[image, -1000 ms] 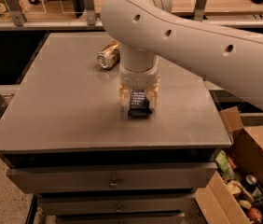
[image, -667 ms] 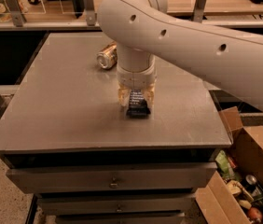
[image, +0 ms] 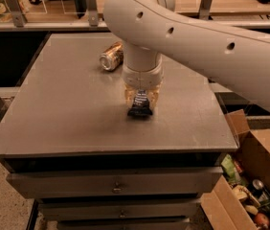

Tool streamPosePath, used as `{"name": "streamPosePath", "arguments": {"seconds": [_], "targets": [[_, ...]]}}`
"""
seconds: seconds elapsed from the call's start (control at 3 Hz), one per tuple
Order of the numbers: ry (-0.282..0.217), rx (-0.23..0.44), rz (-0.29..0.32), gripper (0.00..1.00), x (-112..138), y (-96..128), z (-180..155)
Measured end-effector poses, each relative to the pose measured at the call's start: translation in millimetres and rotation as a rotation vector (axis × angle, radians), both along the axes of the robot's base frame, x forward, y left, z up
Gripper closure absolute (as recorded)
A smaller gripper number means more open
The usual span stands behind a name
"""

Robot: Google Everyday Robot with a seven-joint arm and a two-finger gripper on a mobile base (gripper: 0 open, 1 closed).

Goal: Move rxbar blueberry near orange can

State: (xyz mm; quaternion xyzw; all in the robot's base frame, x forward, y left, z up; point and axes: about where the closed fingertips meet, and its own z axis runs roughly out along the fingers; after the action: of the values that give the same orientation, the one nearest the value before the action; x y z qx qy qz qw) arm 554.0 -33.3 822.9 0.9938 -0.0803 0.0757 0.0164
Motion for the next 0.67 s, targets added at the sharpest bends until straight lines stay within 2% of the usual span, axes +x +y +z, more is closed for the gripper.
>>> {"name": "streamPosePath", "arguments": {"seconds": [0.67], "targets": [[-0.08, 0.028, -0.003, 1.0, 20.4, 0.1, 32.0]]}}
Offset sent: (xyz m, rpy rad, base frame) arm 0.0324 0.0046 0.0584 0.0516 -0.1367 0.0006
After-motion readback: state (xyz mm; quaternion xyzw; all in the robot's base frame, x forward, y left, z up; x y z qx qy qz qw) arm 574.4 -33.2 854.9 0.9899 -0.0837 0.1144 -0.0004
